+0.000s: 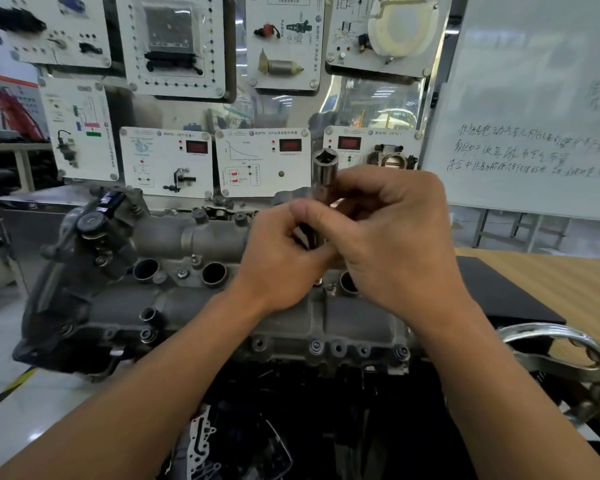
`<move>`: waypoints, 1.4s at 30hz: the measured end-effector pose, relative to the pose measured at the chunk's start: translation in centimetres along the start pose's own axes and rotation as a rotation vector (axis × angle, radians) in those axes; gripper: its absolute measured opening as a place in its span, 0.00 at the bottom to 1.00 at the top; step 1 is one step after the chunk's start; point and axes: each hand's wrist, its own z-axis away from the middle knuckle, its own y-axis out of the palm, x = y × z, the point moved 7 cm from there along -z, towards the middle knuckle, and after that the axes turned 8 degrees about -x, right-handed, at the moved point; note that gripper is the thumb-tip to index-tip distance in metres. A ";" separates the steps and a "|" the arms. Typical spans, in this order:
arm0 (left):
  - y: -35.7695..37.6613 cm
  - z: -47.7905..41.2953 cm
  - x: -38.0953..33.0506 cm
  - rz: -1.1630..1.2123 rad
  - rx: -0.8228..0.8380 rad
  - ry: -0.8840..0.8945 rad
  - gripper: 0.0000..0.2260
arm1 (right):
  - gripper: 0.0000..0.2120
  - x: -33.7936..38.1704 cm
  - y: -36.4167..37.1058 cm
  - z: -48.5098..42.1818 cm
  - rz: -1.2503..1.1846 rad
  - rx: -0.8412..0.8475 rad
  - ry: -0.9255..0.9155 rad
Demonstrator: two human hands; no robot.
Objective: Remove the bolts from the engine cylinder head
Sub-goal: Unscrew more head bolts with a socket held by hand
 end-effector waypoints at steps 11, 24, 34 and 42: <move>-2.3 2.0 -0.5 -0.032 -0.166 0.069 0.06 | 0.07 0.3 0.2 -0.2 0.137 0.325 -0.067; -0.7 1.5 -1.8 -0.086 0.183 0.007 0.09 | 0.09 1.2 -0.7 -0.6 0.340 0.231 -0.079; -1.6 0.1 -3.8 -0.345 0.006 0.027 0.07 | 0.18 3.0 -2.0 -0.7 0.216 0.014 -0.062; -1.4 -0.2 -5.2 -0.281 0.295 0.025 0.04 | 0.23 2.9 -1.4 -0.4 0.265 0.256 -0.112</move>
